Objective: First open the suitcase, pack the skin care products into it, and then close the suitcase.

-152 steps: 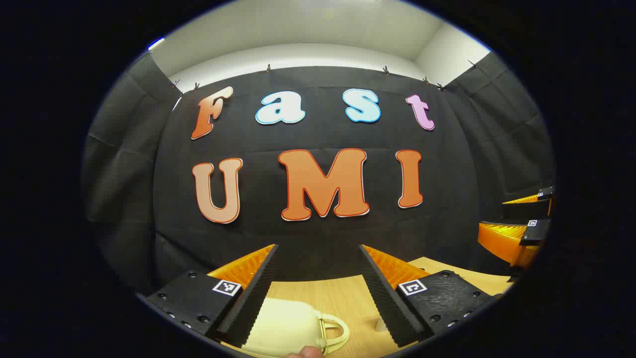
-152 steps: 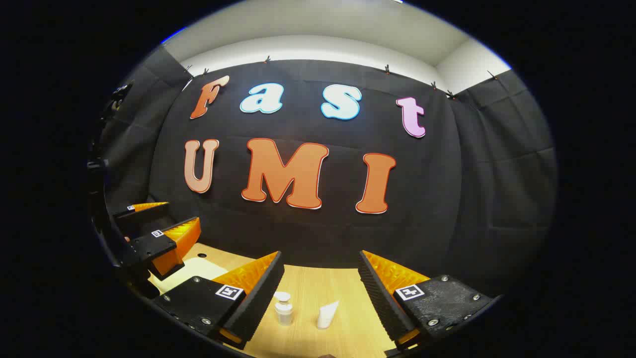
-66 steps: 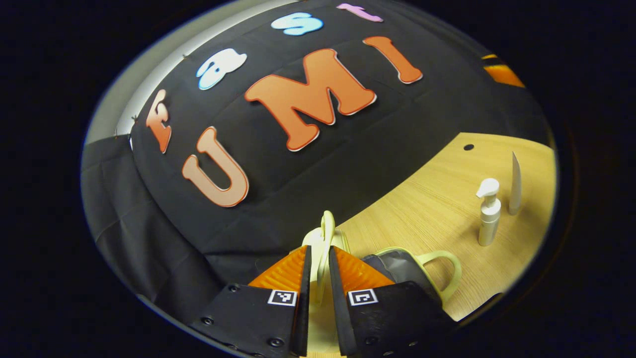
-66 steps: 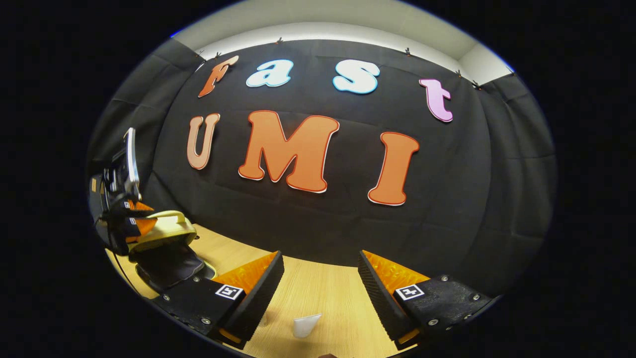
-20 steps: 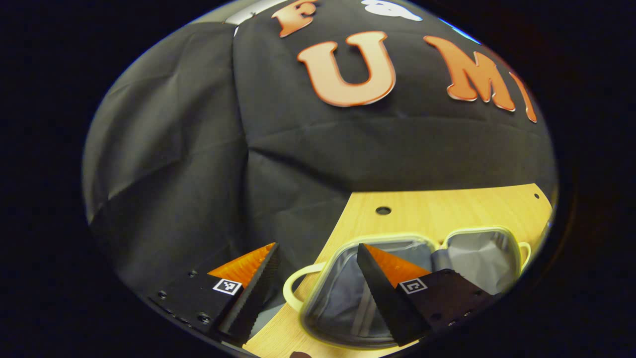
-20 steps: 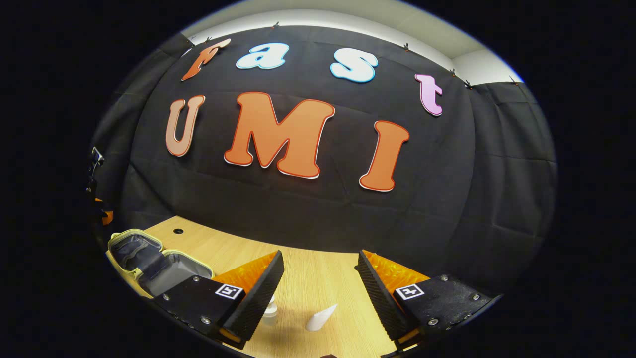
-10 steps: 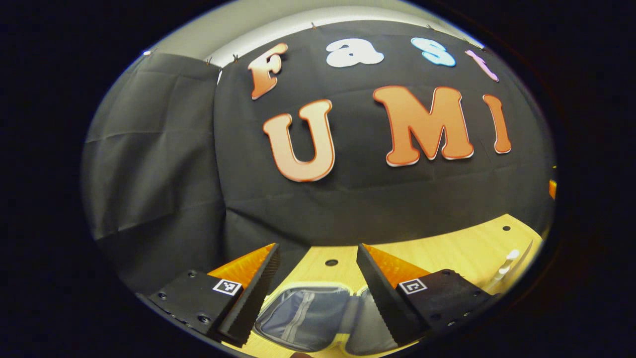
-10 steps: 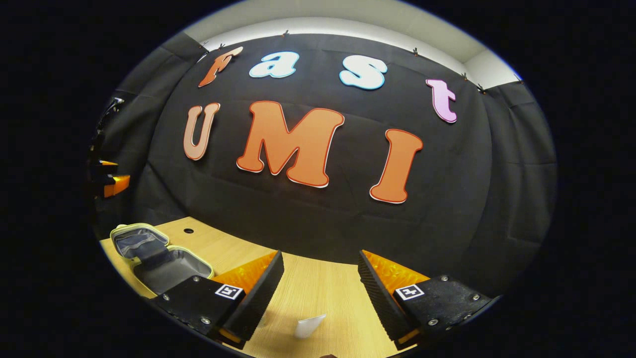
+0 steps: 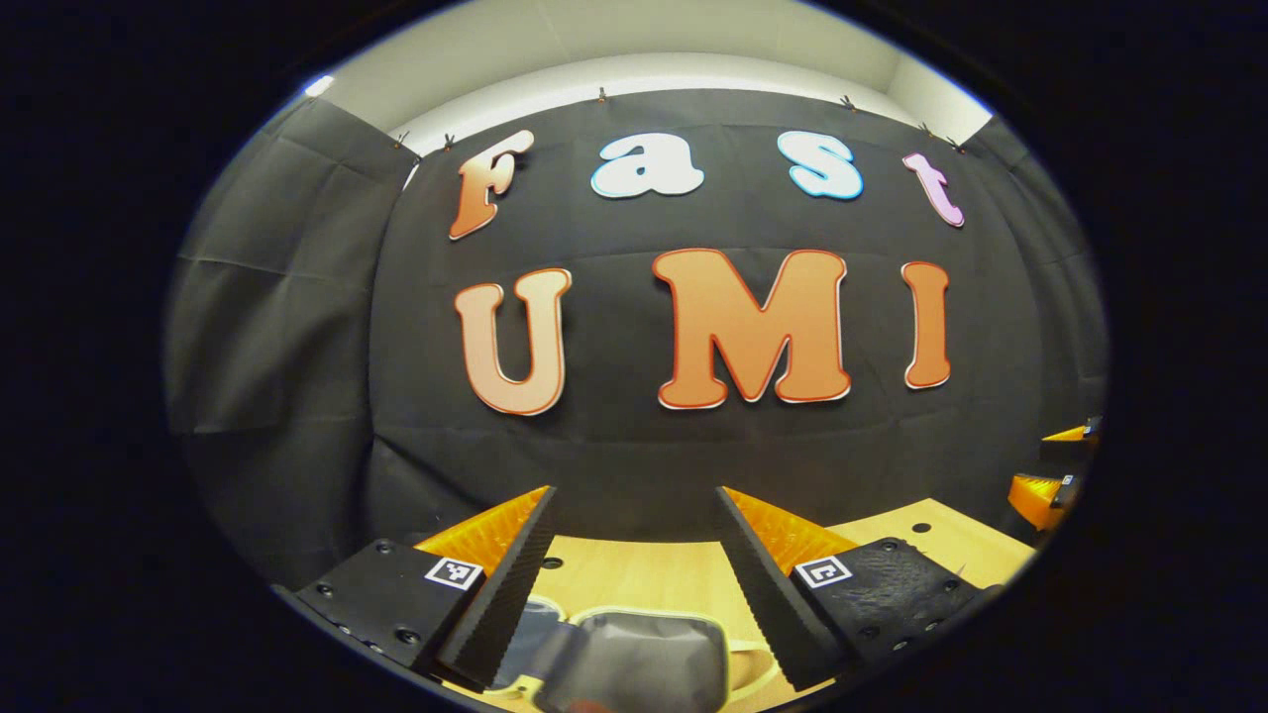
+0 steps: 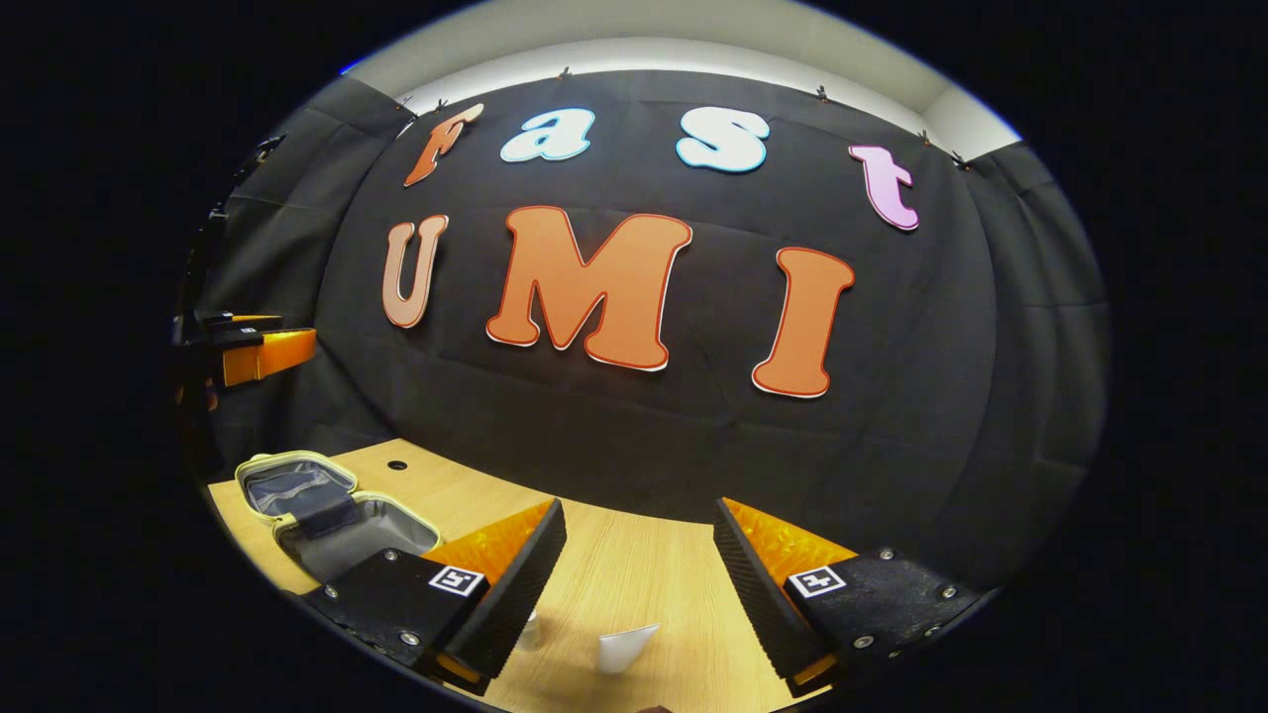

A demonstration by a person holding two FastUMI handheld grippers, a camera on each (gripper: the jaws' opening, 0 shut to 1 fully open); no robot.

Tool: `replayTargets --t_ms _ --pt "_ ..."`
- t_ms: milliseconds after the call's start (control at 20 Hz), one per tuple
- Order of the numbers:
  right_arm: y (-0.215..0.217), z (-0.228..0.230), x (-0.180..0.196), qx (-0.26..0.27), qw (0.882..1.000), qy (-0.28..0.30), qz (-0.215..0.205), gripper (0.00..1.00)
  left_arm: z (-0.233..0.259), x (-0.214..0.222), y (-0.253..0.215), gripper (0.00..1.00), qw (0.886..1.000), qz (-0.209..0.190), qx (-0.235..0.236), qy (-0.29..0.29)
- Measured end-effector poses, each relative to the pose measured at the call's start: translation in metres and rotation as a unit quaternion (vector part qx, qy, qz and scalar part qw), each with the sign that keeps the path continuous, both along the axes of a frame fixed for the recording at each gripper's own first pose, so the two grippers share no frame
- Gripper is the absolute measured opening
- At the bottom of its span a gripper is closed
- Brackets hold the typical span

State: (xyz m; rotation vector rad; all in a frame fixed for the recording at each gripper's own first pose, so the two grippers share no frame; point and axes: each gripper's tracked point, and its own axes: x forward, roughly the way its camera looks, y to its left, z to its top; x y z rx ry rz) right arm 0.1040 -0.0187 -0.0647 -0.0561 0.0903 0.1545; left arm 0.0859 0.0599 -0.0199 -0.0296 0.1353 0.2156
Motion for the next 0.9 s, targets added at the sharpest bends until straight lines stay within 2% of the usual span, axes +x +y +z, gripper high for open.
replayTargets --t_ms 100,300,350,500,600,900 --pt "-0.007 -0.009 0.001 0.001 1.000 0.009 -0.001 0.96 -0.004 0.005 -0.025 1.00 1.000 -0.022 -0.010 -0.003" --pt "-0.022 -0.036 -0.004 0.006 0.999 0.036 -0.010 0.96 -0.039 0.017 -0.075 0.99 0.996 -0.085 -0.011 0.036" --pt "-0.025 -0.043 -0.005 0.003 0.999 0.045 -0.009 0.96 -0.056 0.020 -0.097 0.99 0.992 -0.113 -0.017 0.056" --pt "-0.035 -0.067 -0.008 0.003 0.997 0.076 -0.012 0.96 -0.092 0.018 -0.135 1.00 0.982 -0.159 -0.032 0.096" --pt "-0.040 -0.080 -0.009 0.006 0.996 0.091 -0.016 0.96 -0.116 0.016 -0.157 0.99 0.975 -0.184 -0.031 0.123" --pt "-0.051 -0.119 -0.016 0.007 0.988 0.154 -0.007 0.96 -0.226 0.001 -0.218 0.99 0.938 -0.255 -0.037 0.234"
